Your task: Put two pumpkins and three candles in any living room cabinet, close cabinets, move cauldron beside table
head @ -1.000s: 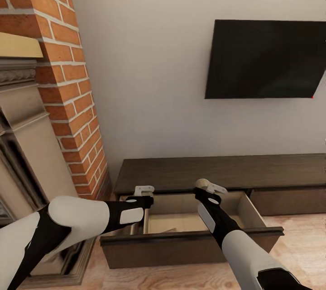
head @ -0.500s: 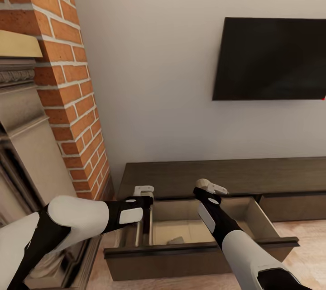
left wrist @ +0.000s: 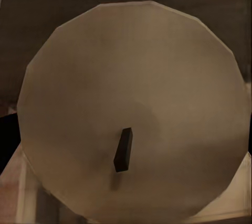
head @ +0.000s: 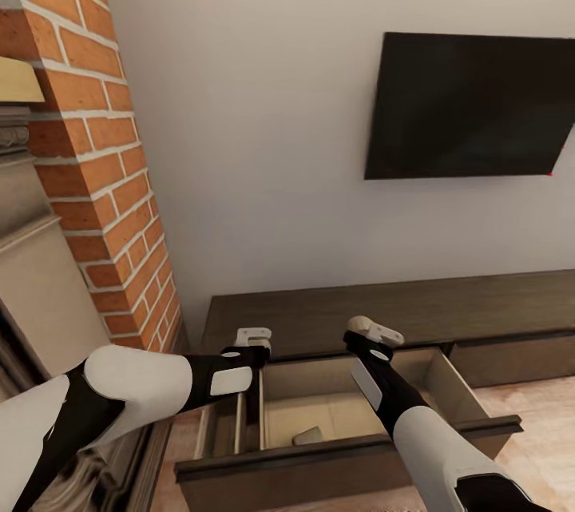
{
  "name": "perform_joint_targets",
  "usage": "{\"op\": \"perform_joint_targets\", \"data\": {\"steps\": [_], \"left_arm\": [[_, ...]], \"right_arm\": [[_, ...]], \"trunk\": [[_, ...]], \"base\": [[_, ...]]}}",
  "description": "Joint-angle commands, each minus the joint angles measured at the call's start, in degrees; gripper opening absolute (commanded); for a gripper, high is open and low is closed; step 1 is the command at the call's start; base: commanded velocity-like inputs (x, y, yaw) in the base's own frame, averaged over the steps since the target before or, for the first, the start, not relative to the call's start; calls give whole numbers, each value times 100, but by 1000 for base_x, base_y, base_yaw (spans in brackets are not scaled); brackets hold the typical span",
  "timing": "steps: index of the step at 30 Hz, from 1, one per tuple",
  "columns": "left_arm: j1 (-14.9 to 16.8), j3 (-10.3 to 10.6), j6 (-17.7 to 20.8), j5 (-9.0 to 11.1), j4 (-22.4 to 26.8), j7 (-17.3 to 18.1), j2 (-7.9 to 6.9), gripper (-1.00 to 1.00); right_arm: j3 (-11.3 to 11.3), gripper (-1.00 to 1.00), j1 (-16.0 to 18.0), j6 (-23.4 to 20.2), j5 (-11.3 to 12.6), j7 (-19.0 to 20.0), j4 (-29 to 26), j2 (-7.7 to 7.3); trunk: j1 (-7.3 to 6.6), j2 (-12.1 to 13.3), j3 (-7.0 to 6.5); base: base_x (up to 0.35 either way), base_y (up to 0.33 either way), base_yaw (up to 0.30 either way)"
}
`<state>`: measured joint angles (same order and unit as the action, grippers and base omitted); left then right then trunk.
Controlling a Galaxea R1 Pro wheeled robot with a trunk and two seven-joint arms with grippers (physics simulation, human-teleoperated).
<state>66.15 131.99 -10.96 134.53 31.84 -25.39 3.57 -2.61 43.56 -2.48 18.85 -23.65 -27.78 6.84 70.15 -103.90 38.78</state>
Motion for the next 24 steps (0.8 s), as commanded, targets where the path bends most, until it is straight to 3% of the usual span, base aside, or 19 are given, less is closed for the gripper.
{"op": "perform_joint_targets", "data": {"steps": [1,9,21,24], "left_arm": [[12,46,-47,47,15,-1,3,-100],[12,46,-44,47,15,-1,3,-100],[12,55,-43,47,15,-1,3,-100],[12,79,-55,47,15,-1,4,-100]], "right_arm": [[-16,-100,4,-25,22,-37,-8,-4],[1,-100,4,-24,21,-35,-8,-7],[-7,-100,4,-10,5,-35,-8,-5],[-17,-100,4,193,-27,-31,-8,-7]], "trunk": [[0,-3,2],[0,-3,-29],[0,-3,-34],[0,-3,-34]], "base": [[2,2,-273],[4,1,-224],[245,56,-18],[31,1,0]]}}
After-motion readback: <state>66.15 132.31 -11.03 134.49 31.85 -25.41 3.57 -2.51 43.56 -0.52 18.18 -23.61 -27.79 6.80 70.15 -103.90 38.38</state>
